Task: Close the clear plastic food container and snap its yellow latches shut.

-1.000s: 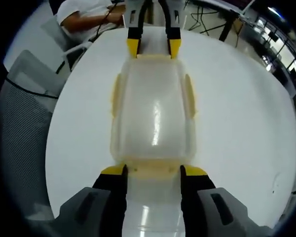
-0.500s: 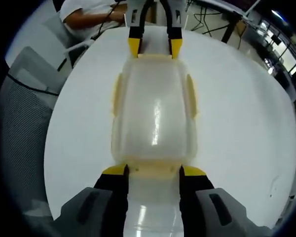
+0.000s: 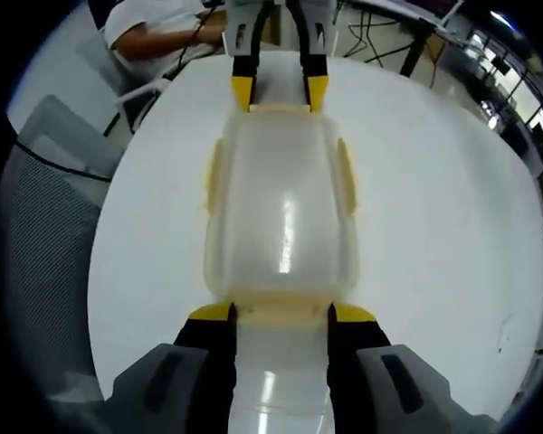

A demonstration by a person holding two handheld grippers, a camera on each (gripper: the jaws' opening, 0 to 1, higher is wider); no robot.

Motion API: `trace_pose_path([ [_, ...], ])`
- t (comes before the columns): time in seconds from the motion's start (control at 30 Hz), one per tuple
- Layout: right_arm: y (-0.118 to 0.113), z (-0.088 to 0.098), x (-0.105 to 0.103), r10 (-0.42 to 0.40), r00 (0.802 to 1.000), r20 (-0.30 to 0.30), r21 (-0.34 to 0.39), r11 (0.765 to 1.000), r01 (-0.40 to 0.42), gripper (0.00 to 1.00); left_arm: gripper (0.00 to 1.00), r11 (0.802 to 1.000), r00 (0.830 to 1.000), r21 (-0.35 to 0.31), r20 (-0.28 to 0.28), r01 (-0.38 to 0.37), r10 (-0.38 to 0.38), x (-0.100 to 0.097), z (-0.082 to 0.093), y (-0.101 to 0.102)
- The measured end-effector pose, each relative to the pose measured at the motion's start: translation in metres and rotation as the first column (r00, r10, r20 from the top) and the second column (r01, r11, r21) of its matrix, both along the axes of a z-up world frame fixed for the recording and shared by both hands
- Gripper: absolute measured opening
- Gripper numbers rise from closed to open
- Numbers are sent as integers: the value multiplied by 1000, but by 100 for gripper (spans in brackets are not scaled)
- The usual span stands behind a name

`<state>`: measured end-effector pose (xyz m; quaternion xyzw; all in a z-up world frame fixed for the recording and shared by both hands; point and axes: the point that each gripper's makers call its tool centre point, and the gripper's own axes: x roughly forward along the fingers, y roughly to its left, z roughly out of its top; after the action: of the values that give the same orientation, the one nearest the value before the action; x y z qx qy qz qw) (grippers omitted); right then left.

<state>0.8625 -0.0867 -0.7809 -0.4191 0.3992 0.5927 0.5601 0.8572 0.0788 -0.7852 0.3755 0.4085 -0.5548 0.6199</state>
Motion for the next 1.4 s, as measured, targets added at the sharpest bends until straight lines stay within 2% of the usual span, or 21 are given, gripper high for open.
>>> trace_pose_path([
  [0.33,3,12,-6,-5,1000,-1,25,1000,5,35,32,1000,1000,1,14,5,-5,-4,9,3],
  [0.9,-1,54,-23,-17,1000,-2,80,997,17,35,32,999,998,-2,51,33,-33,-14,45,-2],
  [1.17,-12,74,-26,-28,1000,7,99,995,28,35,32,999,997,-15,62,41,-40,-18,68,-14],
  [1.4,-22,86,-29,-38,999,5,114,993,37,35,32,998,996,-24,68,53,-51,-19,81,-26],
])
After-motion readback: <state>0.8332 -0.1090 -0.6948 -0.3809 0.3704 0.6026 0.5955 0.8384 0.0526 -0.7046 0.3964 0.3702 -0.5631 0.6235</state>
